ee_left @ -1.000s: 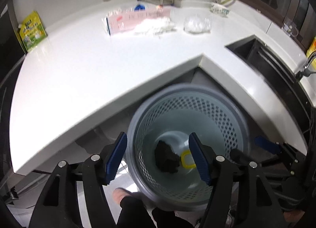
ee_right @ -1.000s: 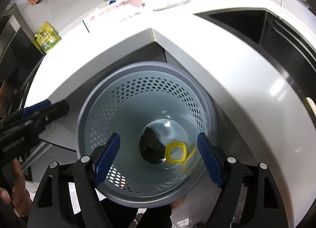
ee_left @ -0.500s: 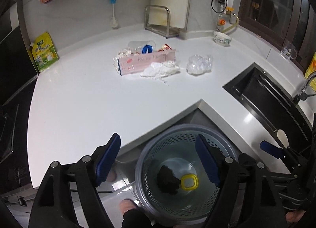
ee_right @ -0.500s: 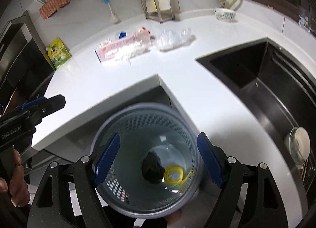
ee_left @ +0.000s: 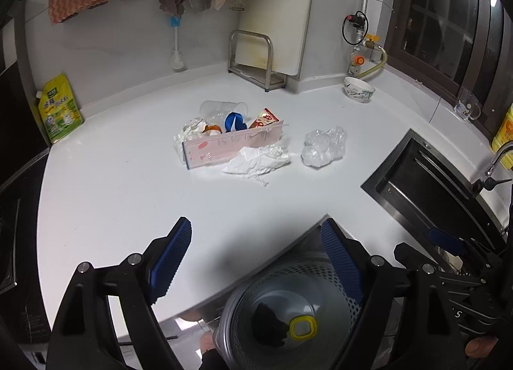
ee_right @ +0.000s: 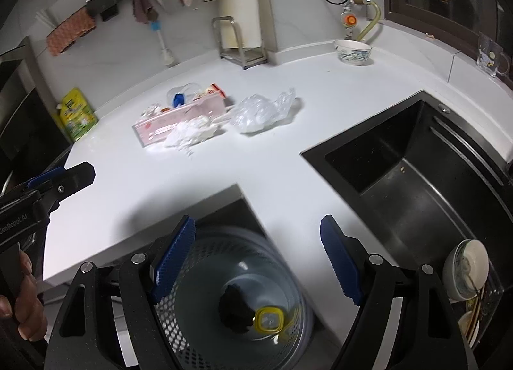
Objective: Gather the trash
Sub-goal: 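Move both tools back to the counter toward the tissues and plastic bag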
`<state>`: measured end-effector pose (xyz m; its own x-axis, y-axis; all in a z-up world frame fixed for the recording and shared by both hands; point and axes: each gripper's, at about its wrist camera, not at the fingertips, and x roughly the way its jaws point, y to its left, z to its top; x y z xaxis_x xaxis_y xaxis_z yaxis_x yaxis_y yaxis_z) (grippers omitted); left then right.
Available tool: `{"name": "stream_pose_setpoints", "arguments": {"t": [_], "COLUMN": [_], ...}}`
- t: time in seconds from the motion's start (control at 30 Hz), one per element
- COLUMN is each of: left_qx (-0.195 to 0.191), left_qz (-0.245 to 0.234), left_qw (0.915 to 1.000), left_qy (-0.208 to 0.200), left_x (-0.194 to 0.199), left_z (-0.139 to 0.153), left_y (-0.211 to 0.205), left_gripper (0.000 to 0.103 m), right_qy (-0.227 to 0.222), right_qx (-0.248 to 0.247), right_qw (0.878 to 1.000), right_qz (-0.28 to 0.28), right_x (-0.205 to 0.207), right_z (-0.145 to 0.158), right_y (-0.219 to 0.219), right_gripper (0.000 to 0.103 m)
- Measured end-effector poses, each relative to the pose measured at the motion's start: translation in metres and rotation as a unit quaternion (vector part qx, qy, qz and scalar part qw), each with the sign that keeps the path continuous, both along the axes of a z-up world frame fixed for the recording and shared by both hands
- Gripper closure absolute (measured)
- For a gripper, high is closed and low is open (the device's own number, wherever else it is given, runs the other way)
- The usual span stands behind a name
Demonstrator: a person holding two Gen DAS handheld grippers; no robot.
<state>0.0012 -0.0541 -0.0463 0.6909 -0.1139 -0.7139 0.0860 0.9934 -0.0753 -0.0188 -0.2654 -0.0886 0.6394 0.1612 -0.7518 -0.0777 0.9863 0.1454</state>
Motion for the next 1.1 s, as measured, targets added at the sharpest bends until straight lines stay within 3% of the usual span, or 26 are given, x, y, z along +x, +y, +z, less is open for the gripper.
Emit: {"name": "stream_pose_setpoints", "arguments": {"t": [0.53,1.1], "left_qx": [0.008,0.006], "left_qz": [-0.029,-0.012], "left_qw": [0.9992,0.9986], "left_qy": [0.027,0.050], "left_x": [0.085,0.138], "left_z": [-0.019,-0.049], "left_y": [0.017,0.042], "left_gripper": [0.022,0.017], "right_qy": [-0.007,0.002], "right_qx": [0.001,-0.018], "right_qw": [0.999,0.999], "right_qz": [-0.039,-0.028], "right_x": [0.090,0.165], "right_z": [-0.001,-0.027], "right_y": [0.011,0.031], "right_gripper": [0.026,0.026]}}
